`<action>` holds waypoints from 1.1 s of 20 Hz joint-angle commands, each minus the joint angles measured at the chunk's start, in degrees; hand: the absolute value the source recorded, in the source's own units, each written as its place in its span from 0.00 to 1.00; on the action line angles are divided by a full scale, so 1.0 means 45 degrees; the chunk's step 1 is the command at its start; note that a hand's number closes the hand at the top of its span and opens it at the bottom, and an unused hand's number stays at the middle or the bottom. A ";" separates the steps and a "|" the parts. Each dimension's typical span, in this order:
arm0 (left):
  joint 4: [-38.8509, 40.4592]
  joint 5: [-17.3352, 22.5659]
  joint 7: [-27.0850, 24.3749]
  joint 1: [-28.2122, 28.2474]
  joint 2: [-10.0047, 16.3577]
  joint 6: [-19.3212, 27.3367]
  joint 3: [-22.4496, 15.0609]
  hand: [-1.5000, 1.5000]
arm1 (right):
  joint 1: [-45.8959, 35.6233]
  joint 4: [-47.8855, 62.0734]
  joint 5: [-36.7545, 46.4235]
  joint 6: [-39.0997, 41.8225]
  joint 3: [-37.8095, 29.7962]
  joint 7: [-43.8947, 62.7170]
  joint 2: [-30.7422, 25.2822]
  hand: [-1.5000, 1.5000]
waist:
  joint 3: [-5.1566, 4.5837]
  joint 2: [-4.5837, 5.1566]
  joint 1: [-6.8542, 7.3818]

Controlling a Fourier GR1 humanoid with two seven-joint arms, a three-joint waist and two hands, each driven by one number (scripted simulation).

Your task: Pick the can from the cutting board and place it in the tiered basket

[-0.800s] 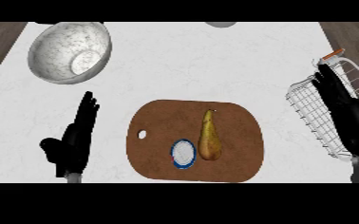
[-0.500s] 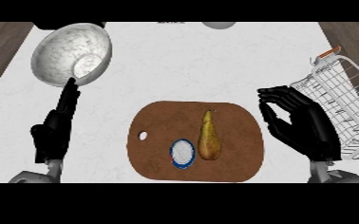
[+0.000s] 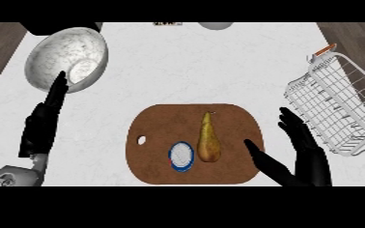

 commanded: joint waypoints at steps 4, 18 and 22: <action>0.0419 -0.0417 0.0025 -0.0615 -0.0004 -0.0112 -0.0002 0.50 | 0.0544 -0.2773 0.2992 0.1858 0.2039 0.4579 -0.2453 0.00 | -0.0040 0.0049 0.0236; 0.0910 -0.0293 0.0387 -0.1554 -0.0230 -0.0811 0.0136 0.50 | -0.6208 -0.3226 0.3186 0.7745 0.2653 1.4587 -0.1512 0.00 | -0.0026 0.0109 0.0629; 0.0419 -0.0305 0.0641 -0.1207 -0.0177 -0.0781 0.0157 0.50 | -0.6417 -0.2036 0.2877 0.7953 0.2934 1.4971 -0.0440 0.00 | -0.0013 0.0038 0.0631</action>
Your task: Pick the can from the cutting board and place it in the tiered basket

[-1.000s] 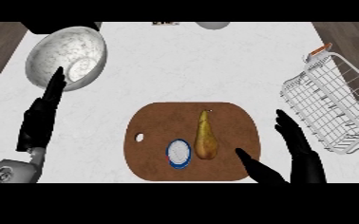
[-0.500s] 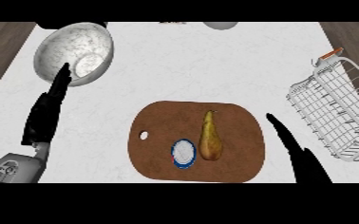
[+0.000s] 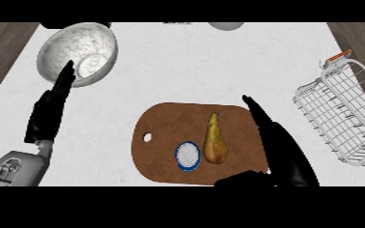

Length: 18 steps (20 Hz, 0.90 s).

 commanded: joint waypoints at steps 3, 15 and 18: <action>-0.0032 -0.0406 0.0048 0.0046 -0.0390 0.0327 -0.0239 0.50 | -0.1622 0.1968 -0.0385 0.1140 0.0204 0.3499 0.1894 0.00 | 0.0002 -0.0013 -0.0025; -0.0123 -0.0322 -0.0270 0.0448 -0.0068 -0.0119 0.0432 0.50 | -0.1628 0.4012 0.0792 0.2021 0.0446 0.3510 0.3573 0.00 | 0.0039 -0.0050 -0.0257; 0.0194 -0.0530 -0.0009 0.0217 -0.0234 0.0070 0.0480 0.50 | -0.1219 0.3331 0.1315 0.2692 0.0757 0.3510 0.3589 0.00 | 0.0034 -0.0083 -0.0447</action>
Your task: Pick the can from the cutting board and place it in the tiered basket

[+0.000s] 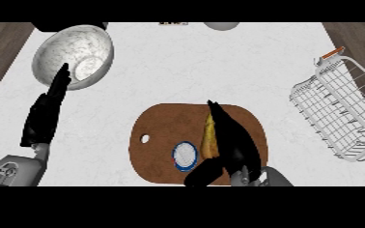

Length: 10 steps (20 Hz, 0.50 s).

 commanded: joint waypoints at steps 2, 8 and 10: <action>-0.0050 0.0126 0.0177 -0.0024 0.0166 -0.0357 0.0275 0.50 | -0.0079 0.0046 0.1265 0.1080 0.0715 0.3073 0.1096 0.00 | -0.0002 -0.0037 -0.0049; 0.0274 0.0052 -0.0239 0.0197 0.0017 -0.0537 0.0340 0.50 | -0.0096 0.0464 0.2354 0.1875 0.0454 0.3072 0.1600 0.00 | -0.0009 -0.0023 -0.0087; 0.0055 -0.0290 -0.0242 0.0316 -0.0549 -0.0063 -0.0008 0.50 | 0.0188 0.0294 0.2696 0.2021 0.0443 0.3072 0.1560 0.00 | 0.0005 -0.0027 -0.0095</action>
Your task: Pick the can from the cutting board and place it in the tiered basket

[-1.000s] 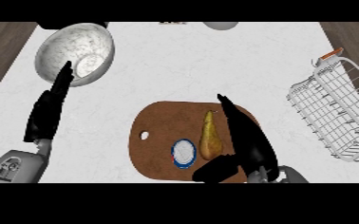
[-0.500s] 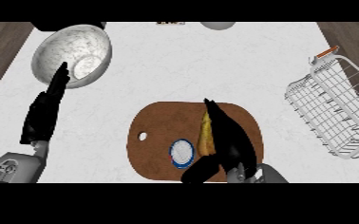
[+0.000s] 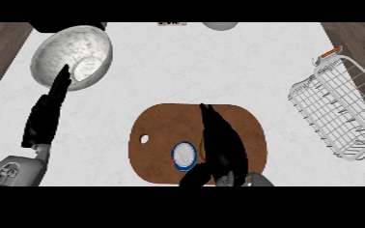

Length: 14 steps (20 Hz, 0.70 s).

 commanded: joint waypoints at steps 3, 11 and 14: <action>-0.0060 0.0059 0.0058 0.0146 0.0031 -0.0255 0.0239 0.50 | 0.0148 -0.0330 0.0663 0.1002 0.0156 0.3075 0.0542 0.00 | 0.0006 -0.0007 0.0047; -0.0067 -0.0500 0.0222 -0.0068 -0.0633 0.0142 -0.0099 0.50 | 0.0206 0.0385 0.0235 0.0650 0.0144 0.3078 0.0550 0.00 | 0.0017 0.0051 0.0119; 0.0414 -0.0578 -0.0250 -0.0071 -0.0533 -0.0118 0.0039 0.50 | 0.0296 0.0698 0.0584 0.0256 0.0398 0.3079 0.0551 0.00 | 0.0011 0.0059 0.0101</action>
